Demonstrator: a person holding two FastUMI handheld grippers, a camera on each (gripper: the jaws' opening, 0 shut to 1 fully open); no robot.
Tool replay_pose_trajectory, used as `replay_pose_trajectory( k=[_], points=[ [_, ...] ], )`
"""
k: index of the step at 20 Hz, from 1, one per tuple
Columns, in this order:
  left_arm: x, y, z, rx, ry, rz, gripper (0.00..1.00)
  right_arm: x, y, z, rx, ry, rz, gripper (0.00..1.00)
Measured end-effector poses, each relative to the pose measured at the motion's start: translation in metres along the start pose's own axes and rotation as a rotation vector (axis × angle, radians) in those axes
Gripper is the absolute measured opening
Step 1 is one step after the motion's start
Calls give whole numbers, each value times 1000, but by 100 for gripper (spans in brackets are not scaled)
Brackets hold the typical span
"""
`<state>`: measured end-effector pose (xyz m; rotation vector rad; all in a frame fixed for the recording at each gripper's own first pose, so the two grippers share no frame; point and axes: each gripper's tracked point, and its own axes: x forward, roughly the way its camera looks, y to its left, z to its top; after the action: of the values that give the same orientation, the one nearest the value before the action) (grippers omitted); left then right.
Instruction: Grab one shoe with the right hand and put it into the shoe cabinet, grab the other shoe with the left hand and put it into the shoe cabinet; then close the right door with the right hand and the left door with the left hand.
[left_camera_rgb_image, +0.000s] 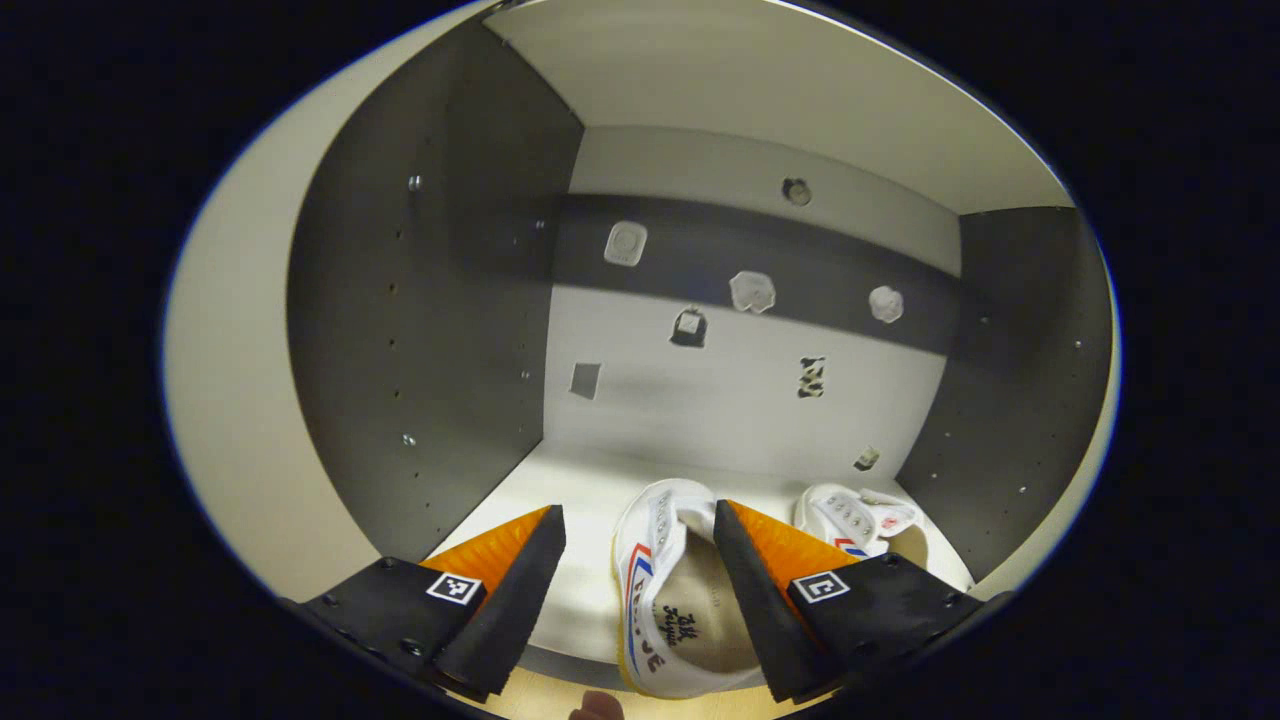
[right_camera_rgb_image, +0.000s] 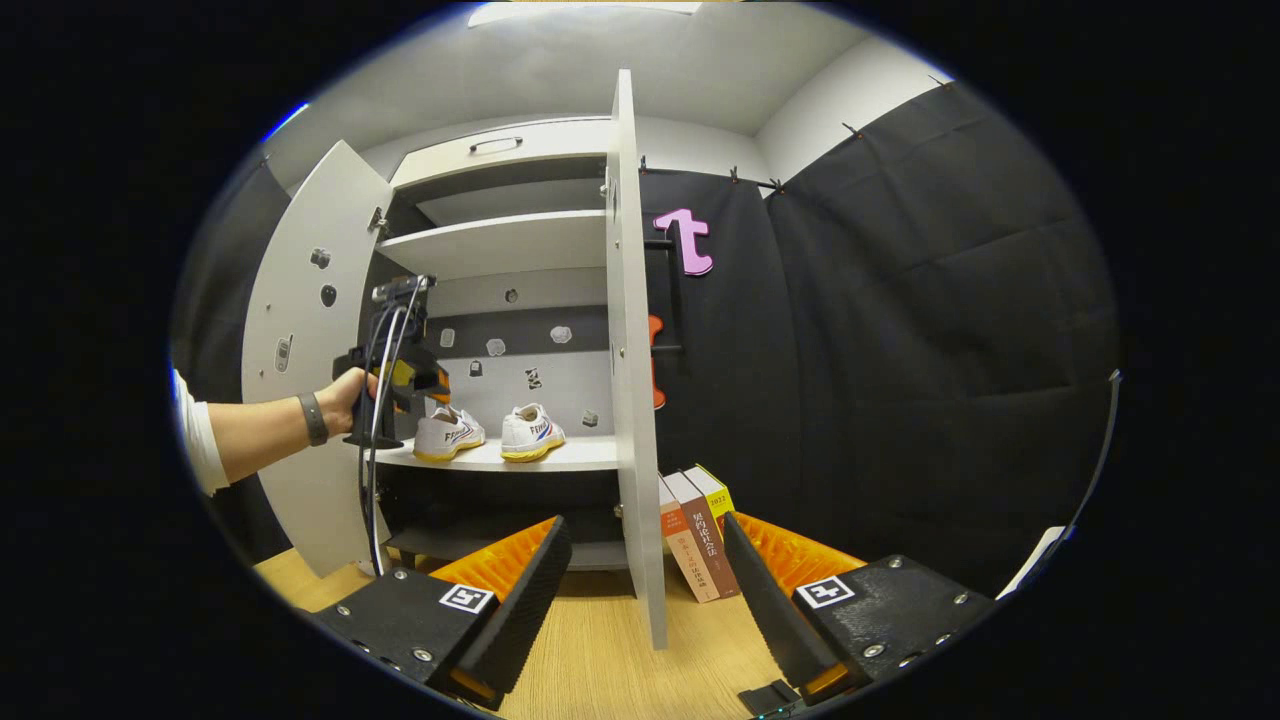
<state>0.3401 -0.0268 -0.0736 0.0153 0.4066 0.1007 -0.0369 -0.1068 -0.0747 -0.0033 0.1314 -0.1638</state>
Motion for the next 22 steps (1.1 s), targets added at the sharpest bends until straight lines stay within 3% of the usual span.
replay_pose_trajectory(
  k=[3, 8, 16, 19, 22],
  points=[
    [-53, -13, 20, 30, -91, -65, 97, 2, 4, 0, 8, 0, 22, 94],
    [-139, -14, -1, 32, -164, -133, 96, 7, 14, 0, 8, 3, 71, 94],
    [-237, 38, -78, -17, -183, -90, 96, 14, 36, -12, 12, 27, 138, 94],
    [-263, 50, -106, -68, -180, -92, 97, 10, 42, -15, 13, 26, 147, 94],
    [-279, 54, -130, -52, -224, -64, 96, 7, 44, -20, 8, 33, 143, 94]
  ],
)
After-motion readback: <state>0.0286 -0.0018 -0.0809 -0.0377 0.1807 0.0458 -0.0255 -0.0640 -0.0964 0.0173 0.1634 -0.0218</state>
